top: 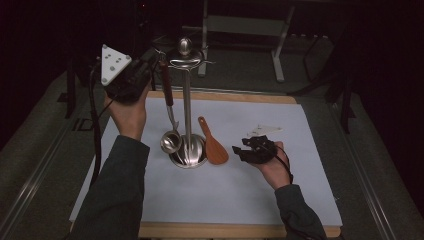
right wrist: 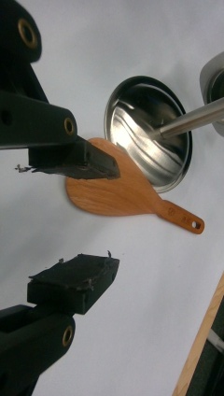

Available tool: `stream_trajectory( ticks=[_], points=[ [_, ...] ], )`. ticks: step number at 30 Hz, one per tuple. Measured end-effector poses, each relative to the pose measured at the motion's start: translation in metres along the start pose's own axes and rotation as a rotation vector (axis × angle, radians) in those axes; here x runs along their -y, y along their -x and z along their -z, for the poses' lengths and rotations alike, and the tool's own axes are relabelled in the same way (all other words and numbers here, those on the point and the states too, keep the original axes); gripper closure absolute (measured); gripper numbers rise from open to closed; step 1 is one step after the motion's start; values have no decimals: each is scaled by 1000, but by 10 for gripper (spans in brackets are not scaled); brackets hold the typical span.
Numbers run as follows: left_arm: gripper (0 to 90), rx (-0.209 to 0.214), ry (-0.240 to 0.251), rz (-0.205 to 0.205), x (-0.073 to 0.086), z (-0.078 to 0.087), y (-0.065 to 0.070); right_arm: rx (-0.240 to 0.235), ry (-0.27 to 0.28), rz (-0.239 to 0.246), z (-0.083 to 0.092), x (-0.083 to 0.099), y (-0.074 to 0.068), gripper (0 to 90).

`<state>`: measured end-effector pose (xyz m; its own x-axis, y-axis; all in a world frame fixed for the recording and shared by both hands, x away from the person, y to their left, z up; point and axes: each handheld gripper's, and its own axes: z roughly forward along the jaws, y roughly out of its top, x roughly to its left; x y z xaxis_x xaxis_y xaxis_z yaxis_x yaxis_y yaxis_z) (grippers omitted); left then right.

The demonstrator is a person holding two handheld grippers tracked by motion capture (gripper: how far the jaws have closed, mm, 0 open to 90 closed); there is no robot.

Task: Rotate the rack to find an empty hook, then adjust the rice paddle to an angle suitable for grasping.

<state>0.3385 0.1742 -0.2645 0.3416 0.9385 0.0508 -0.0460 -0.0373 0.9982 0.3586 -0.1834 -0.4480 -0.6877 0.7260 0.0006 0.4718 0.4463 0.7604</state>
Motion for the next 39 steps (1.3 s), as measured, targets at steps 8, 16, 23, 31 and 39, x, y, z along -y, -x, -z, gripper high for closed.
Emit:
stream_trajectory(
  ticks=[8,16,23,31,39],
  points=[
    [898,-1,-38,39,29,19,-20,2,-1,-7,0,2,1,500],
    [866,-19,-105,79,85,42,-31,-1,1,-10,-3,0,0,500],
    [834,-38,-186,135,142,62,-40,-4,-3,-11,-5,3,1,500],
    [797,-45,-292,175,204,86,-40,-2,-3,-19,-7,2,2,500],
    [742,-29,-382,187,253,95,-37,0,-20,-16,-17,-3,1,503]
  ],
)
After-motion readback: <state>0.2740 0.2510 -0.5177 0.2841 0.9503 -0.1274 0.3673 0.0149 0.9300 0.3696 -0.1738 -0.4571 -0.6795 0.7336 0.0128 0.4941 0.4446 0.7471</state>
